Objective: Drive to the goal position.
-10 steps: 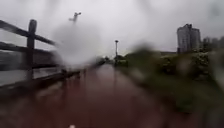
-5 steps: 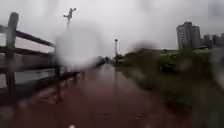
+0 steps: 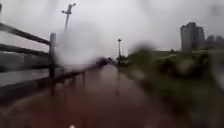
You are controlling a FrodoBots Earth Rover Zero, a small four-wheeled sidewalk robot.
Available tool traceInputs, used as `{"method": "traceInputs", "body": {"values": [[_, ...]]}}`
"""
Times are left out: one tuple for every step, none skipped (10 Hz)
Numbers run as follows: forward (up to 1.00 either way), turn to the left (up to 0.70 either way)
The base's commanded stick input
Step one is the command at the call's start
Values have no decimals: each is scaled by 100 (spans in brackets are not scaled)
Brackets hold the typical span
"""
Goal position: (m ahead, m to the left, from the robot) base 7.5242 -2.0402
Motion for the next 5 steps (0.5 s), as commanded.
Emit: {"method": "traceInputs", "body": {"values": [[100, 0], [100, 0], [100, 0], [100, 0], [100, 0]]}}
